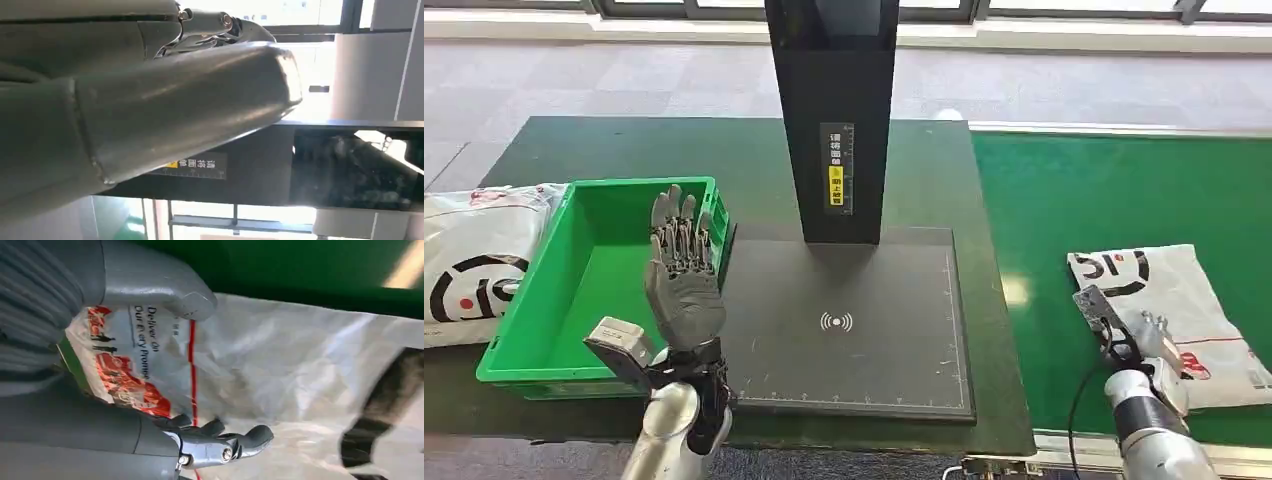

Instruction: Moved the parcel from conveyor to table for the left to box.

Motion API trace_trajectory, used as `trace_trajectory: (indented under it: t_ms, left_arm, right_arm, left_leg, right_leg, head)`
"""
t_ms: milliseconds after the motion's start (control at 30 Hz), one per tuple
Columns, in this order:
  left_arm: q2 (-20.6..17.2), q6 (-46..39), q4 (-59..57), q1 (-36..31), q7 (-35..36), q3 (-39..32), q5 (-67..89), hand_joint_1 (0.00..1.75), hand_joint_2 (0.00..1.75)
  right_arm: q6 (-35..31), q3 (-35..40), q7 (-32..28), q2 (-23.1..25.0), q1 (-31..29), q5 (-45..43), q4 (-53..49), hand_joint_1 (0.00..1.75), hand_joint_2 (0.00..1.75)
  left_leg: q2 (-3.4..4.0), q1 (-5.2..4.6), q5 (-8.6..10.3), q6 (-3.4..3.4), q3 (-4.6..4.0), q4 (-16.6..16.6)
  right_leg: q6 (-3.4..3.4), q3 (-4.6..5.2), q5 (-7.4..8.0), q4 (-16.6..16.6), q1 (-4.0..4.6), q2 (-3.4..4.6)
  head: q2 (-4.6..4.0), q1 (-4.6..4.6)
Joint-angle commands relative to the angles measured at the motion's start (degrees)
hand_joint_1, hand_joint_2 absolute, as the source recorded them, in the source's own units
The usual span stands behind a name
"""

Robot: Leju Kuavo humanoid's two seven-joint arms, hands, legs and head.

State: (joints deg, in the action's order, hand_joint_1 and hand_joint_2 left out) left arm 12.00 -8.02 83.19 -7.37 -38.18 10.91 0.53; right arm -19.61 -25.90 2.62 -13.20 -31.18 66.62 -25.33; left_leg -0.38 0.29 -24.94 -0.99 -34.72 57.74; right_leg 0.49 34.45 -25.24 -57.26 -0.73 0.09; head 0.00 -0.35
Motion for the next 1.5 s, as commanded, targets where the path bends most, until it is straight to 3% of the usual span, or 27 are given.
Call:
trace_trajectory:
  t_ms: [33,167,367,400,433,667,1500]
  left_arm:
    - [-0.4,0.4,-0.8,-0.5,0.6,-0.8,0.3,0.0,0.0]
    - [-0.2,0.8,-1.5,-0.8,0.9,-0.8,0.7,0.0,0.0]
    - [0.0,1.6,-2.9,-2.4,1.6,-0.5,1.6,0.0,0.0]
    - [0.0,1.6,-2.7,-2.3,1.7,-0.7,1.6,0.0,0.0]
    - [0.0,1.6,-2.4,-2.1,1.8,-0.9,1.8,0.0,0.0]
    - [-0.8,1.4,-0.6,0.3,1.9,-1.2,2.3,0.0,0.0]
    - [-1.3,0.9,-0.2,1.1,1.6,-1.4,2.5,0.0,0.0]
  right_arm:
    - [0.3,-4.7,-0.2,-1.1,-1.3,-0.1,6.3,0.0,1.75]
    - [1.1,-6.5,0.9,-1.7,0.4,-0.2,6.3,0.0,1.75]
    - [8.6,-6.2,6.4,-2.9,4.5,5.5,8.0,0.0,1.75]
    - [9.5,-5.7,6.3,-2.6,4.2,6.3,8.1,0.14,1.75]
    - [9.5,-5.3,6.2,-2.2,4.1,7.9,7.8,1.75,1.75]
    - [8.4,-4.4,5.1,0.0,0.4,11.5,7.2,1.75,1.75]
    - [6.3,-4.1,3.1,1.0,-1.2,13.2,6.5,1.75,1.75]
  left_leg:
    - [0.02,-0.01,-0.02,0.02,0.15,-0.1]
    - [-0.03,0.01,0.0,0.01,0.11,-0.1]
    - [-0.22,0.03,-0.01,0.03,0.26,-0.1]
    - [-0.24,0.04,-0.02,0.04,0.33,-0.2]
    - [-0.2,0.05,-0.01,0.03,0.3,-0.1]
    - [0.11,0.07,-0.08,0.13,0.5,-0.1]
    - [0.14,0.09,-0.12,0.2,0.58,-0.1]
  right_leg:
    - [-0.02,-0.16,-0.01,0.1,-0.01,-0.01]
    - [-0.02,-0.14,-0.02,0.1,0.01,-0.07]
    - [-0.02,-0.36,-0.07,0.2,0.04,-0.28]
    - [-0.02,-0.45,-0.07,0.3,0.05,-0.3]
    - [-0.02,-0.38,-0.05,0.2,0.06,-0.25]
    - [0.09,-0.67,-0.04,0.3,0.09,0.01]
    - [0.13,-0.78,-0.05,0.3,0.11,0.03]
  head:
    - [0.0,0.0]
    - [0.0,0.0]
    - [0.0,0.0]
    - [0.0,0.0]
    - [0.0,0.0]
    - [0.0,0.0]
    - [0.0,0.0]
